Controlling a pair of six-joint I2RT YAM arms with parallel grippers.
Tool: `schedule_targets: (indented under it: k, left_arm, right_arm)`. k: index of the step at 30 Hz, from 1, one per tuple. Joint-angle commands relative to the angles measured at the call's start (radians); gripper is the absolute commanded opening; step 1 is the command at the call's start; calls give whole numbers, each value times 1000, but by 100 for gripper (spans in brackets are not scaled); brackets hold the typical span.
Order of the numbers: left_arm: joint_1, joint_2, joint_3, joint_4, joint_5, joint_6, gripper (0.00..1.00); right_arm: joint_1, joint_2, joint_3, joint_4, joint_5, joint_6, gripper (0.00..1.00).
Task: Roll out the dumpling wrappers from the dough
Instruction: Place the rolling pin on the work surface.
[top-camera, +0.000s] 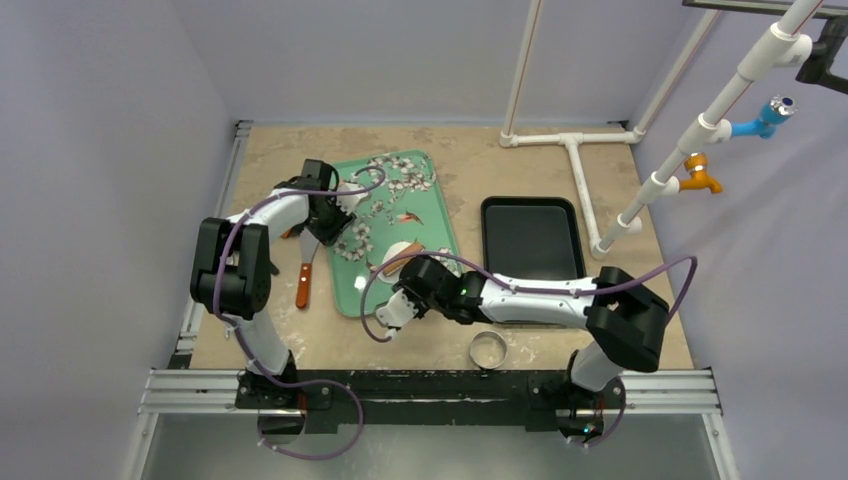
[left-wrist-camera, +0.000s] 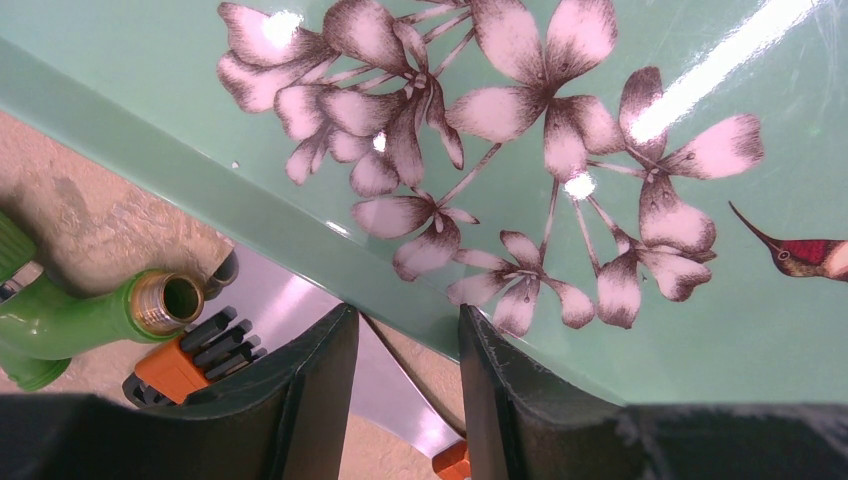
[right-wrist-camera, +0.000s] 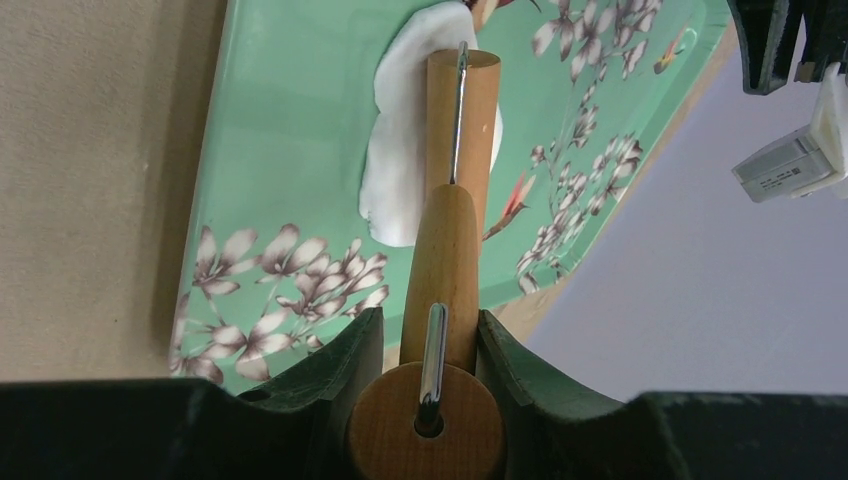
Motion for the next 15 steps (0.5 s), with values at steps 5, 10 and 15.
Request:
schedule_targets:
  k: [5, 10, 15]
  left_arm:
    - [-2, -21, -22, -63, 2, 32, 40]
    - [-2, -18, -20, -60, 2, 34, 40]
    - [-2, -13, -12, -64, 1, 32, 40]
  right_arm:
    - [-26, 262, -6, -198, -134, 28, 0]
    - [-26, 190, -16, -218, -128, 36, 0]
    - [-4, 97, -57, -302, -71, 76, 0]
